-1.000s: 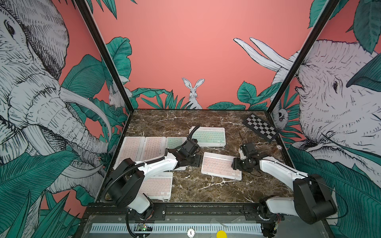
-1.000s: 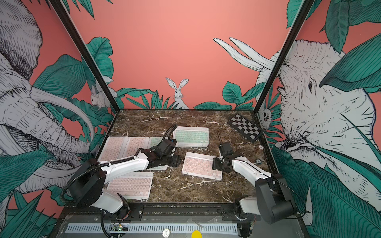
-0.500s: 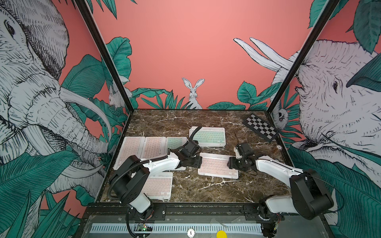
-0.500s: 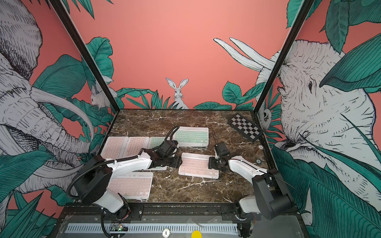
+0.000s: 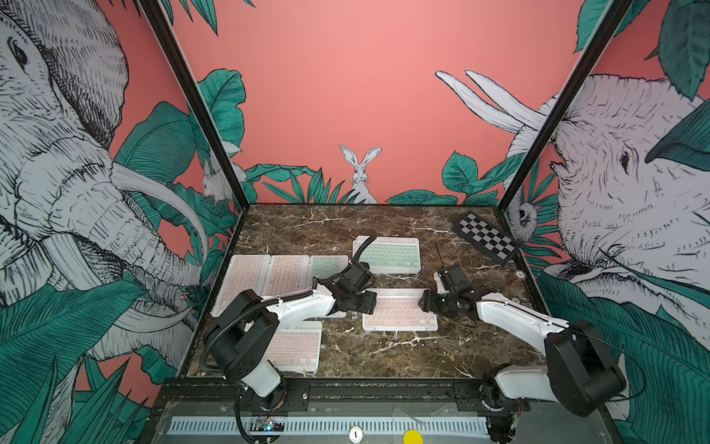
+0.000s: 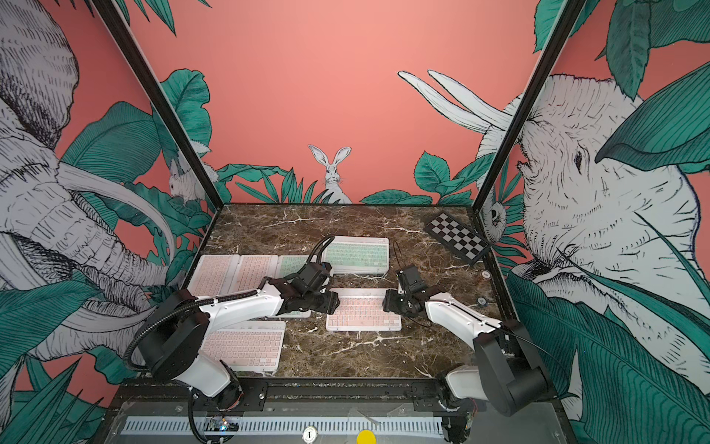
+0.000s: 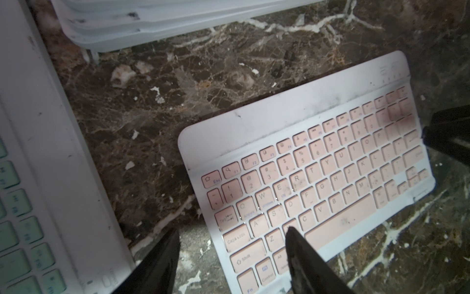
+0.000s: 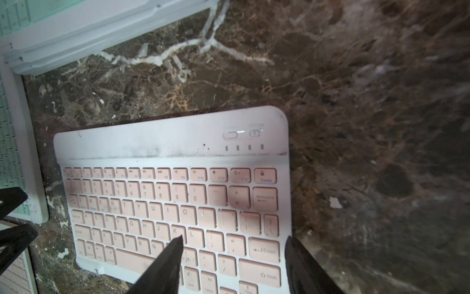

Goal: Stack the numeric keypads
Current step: Pick up the numeric keypad from the center of the board.

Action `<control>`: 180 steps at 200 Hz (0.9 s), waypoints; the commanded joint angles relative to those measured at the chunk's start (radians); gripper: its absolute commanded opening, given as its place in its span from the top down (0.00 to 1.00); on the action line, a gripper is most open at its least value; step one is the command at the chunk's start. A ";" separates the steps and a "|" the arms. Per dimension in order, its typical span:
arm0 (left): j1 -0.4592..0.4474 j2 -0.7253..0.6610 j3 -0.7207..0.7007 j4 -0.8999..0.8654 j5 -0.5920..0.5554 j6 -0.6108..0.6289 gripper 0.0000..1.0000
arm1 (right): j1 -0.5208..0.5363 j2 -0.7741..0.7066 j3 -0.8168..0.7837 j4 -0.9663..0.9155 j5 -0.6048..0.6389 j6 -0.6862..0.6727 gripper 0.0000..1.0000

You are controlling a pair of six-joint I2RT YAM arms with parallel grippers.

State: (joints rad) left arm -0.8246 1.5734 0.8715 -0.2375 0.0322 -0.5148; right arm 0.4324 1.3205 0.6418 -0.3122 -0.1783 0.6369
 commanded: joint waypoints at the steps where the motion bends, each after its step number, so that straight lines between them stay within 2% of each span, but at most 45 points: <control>1: -0.015 -0.013 -0.028 0.013 -0.017 -0.027 0.32 | -0.022 -0.010 0.009 -0.074 0.044 -0.040 0.37; 68: -0.024 0.009 -0.051 0.029 -0.021 -0.054 0.33 | -0.021 -0.044 -0.051 -0.087 0.053 -0.034 0.38; 127: -0.025 0.017 -0.067 0.043 -0.032 -0.055 0.33 | 0.063 -0.037 -0.070 -0.056 0.048 0.048 0.38; 180: -0.025 0.058 -0.058 0.052 -0.025 -0.046 0.33 | 0.121 -0.042 -0.056 -0.071 0.097 0.068 0.39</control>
State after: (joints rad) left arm -0.8455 1.6112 0.8158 -0.1917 0.0135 -0.5575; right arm 0.5346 1.2873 0.5732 -0.3756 -0.1108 0.6853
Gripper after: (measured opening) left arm 0.668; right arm 0.614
